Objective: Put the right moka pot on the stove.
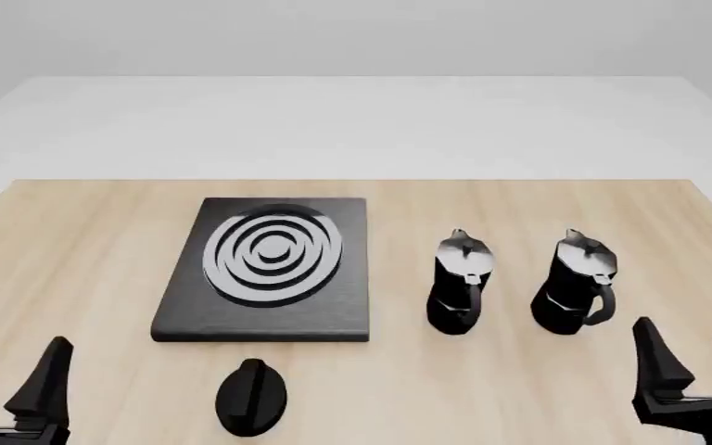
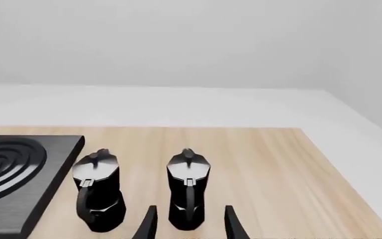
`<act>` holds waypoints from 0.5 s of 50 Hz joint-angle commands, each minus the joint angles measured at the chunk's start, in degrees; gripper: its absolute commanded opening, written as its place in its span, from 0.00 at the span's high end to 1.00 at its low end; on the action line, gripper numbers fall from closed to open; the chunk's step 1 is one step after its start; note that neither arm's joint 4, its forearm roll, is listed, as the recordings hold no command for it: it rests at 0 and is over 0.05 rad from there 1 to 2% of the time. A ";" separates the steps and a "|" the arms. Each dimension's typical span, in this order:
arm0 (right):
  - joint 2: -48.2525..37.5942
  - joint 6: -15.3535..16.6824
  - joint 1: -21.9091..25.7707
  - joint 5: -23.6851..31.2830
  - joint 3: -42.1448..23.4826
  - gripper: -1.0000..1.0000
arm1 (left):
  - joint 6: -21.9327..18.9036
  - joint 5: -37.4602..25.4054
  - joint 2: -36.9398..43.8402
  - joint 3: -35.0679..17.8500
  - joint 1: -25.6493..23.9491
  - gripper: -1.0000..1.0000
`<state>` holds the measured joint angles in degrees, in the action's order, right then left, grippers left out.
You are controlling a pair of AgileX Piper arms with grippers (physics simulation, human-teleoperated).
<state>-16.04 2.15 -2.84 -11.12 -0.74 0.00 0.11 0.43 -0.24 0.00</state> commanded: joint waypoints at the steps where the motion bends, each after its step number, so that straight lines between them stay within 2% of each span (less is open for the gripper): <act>1: -9.04 1.60 -1.07 -6.32 -0.15 0.00 | 0.00 0.00 0.00 0.00 0.00 0.00; 4: -12.51 0.97 -1.28 -8.27 -0.39 0.00 | 0.00 0.00 0.00 0.00 0.00 0.00; 7: -18.12 1.69 -0.59 -12.60 -0.17 0.00 | 0.00 0.00 0.00 0.00 0.00 0.00; 10: -20.00 1.83 -0.65 -14.31 -0.03 0.00 | 0.00 0.00 0.00 0.00 0.00 0.00; 11: -24.65 2.23 -0.55 -17.28 -0.92 0.00 | 0.00 0.00 0.00 0.00 0.00 0.00; 14: -27.82 2.87 -1.73 -19.37 -0.85 0.00 | 0.00 0.00 0.00 0.00 0.00 0.00; 18: -31.07 1.64 -0.89 -22.10 -0.61 0.00 | 0.00 0.00 0.00 0.00 0.00 0.00; 25: -35.96 1.40 0.09 -24.81 -1.29 0.00 | 0.00 0.00 0.00 0.00 0.00 0.00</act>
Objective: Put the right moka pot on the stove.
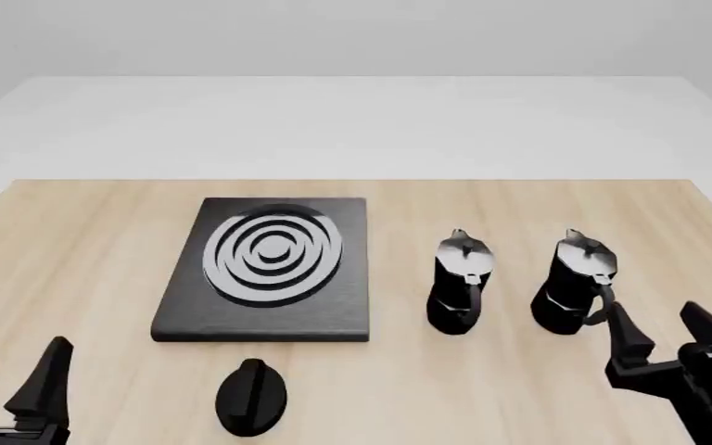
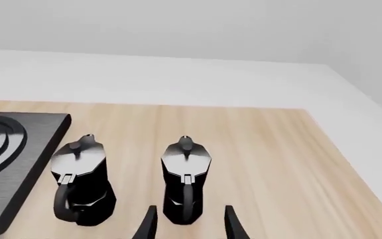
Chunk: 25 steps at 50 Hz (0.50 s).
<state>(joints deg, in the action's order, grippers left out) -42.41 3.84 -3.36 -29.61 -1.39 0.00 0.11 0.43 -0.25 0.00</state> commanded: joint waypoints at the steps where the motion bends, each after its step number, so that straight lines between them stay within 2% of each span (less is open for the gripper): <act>1: -9.90 -0.20 0.75 -6.43 -0.74 0.00 | 0.00 0.00 0.00 0.00 0.00 0.00; 6: -11.26 0.15 0.49 -6.96 -1.30 0.00 | 0.00 0.00 0.00 0.00 0.00 0.00; 12: -15.90 0.50 -0.14 -11.21 -0.82 0.00 | 0.00 0.00 0.00 0.00 0.00 0.00; 22: -21.09 1.09 0.12 -14.80 -1.46 0.00 | 0.00 0.00 0.00 0.00 0.00 0.00; 23: -26.27 0.95 0.77 -18.51 -1.98 0.00 | 0.00 0.00 0.00 0.00 0.00 0.00; 25: -27.65 0.02 1.55 -18.66 -2.67 0.00 | 0.00 0.00 0.00 0.00 0.00 0.00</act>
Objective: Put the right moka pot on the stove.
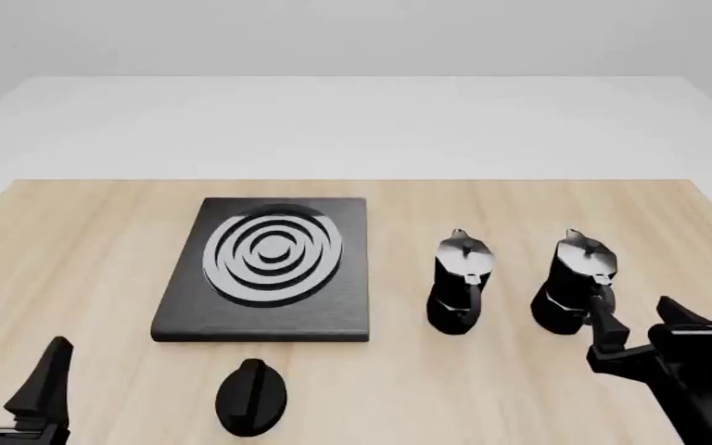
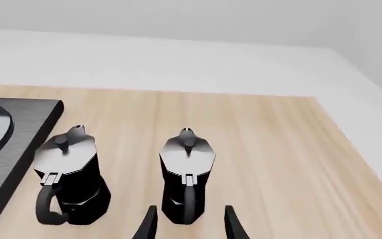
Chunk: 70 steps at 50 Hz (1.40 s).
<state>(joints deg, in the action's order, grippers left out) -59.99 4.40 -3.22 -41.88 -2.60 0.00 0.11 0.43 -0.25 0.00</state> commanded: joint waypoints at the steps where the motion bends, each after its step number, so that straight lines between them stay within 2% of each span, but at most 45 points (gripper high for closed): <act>1: -10.17 0.09 1.18 -6.30 -1.80 0.00 | 0.00 0.00 0.00 0.00 0.00 0.00; 11: -16.98 -0.21 0.30 -10.88 -2.76 0.00 | 0.00 0.00 0.00 0.00 0.00 0.00; 17: -19.15 0.43 0.12 -11.76 -3.67 0.00 | 0.00 0.00 0.00 0.00 0.00 0.00; 18: -21.55 0.63 -0.19 -11.85 -5.84 0.00 | 0.00 0.00 0.00 0.00 0.00 0.00; 26: -27.77 1.53 -0.55 -15.74 -6.65 0.00 | 0.00 0.00 0.00 0.00 0.00 0.00; 43: -32.69 2.07 -0.04 -17.58 -8.29 0.00 | 0.00 0.00 0.00 0.00 0.00 0.00; 47: -31.12 1.55 -0.02 -16.93 -7.84 0.00 | 0.00 0.00 0.00 0.00 0.00 0.00; 48: -30.76 1.09 -1.80 -16.55 -7.91 1.00 | 0.00 0.00 0.00 0.00 0.00 0.00; 50: -31.67 0.17 -1.69 -16.38 -8.42 1.00 | 0.00 0.00 0.00 0.00 0.00 0.00; 51: -29.22 0.13 -1.04 -15.03 -8.04 1.00 | 0.00 0.00 0.00 0.00 0.00 0.00; 55: -25.76 0.53 -2.24 -13.63 -7.67 1.00 | 0.00 0.00 0.00 0.00 0.00 0.00; 63: -22.01 2.48 -0.73 -11.01 -7.77 1.00 | 0.00 0.00 0.00 0.00 0.00 0.00; 68: -20.46 1.99 -0.23 -9.70 -7.97 1.00 | 0.00 0.00 0.00 0.00 0.00 0.00; 70: -17.55 1.76 0.01 -7.16 -8.19 1.00 | 0.00 0.00 0.00 0.00 0.00 0.00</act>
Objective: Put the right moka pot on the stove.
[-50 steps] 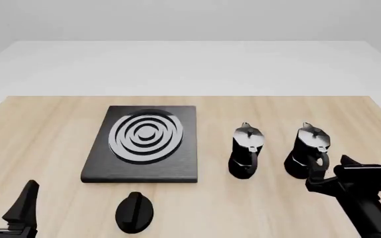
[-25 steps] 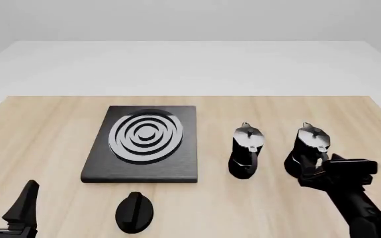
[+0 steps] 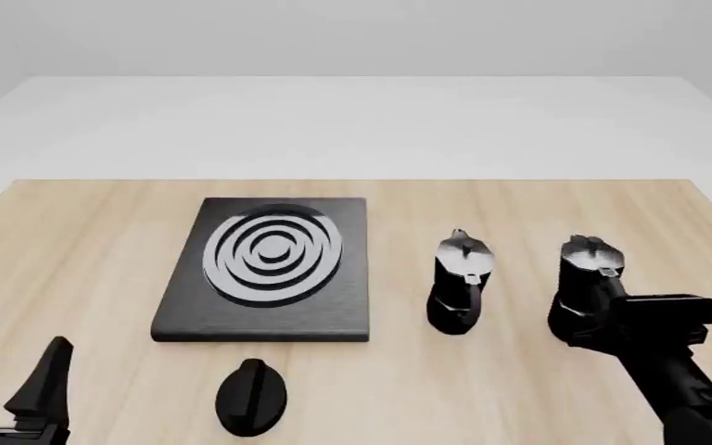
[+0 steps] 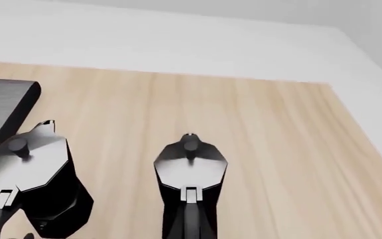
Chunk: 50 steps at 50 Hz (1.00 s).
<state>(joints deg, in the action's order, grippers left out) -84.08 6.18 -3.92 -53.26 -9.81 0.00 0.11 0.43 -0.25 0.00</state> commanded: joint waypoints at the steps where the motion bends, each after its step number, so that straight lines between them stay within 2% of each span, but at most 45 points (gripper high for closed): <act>1: 7.03 -0.46 0.82 4.50 -1.15 1.00 | 0.00 0.00 0.00 0.00 0.00 0.00; 14: 13.70 -0.26 2.44 10.99 -3.10 1.00 | 0.00 0.00 0.00 0.00 0.00 0.00; 17: 13.99 -0.23 2.66 11.11 -3.24 1.00 | 0.00 0.00 0.00 0.00 0.00 0.00; 22: 17.35 -0.26 3.39 14.64 -4.39 1.00 | 0.00 0.00 0.00 0.00 0.00 0.00; 27: 18.68 -0.45 4.02 15.66 -5.02 1.00 | 0.00 0.00 0.00 0.00 0.00 0.00; 33: 23.80 -0.41 5.35 21.04 -7.32 1.00 | 0.00 0.00 0.00 0.00 0.00 0.00; 38: 27.94 -2.17 6.24 25.37 -9.65 1.00 | 0.00 0.00 0.00 0.00 0.00 0.00; 50: 32.18 -2.78 7.78 32.02 -15.91 1.00 | 0.00 0.00 0.00 0.00 0.00 0.00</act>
<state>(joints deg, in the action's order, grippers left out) -56.77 4.22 2.58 -26.17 -20.05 0.00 0.11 0.43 -0.25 0.00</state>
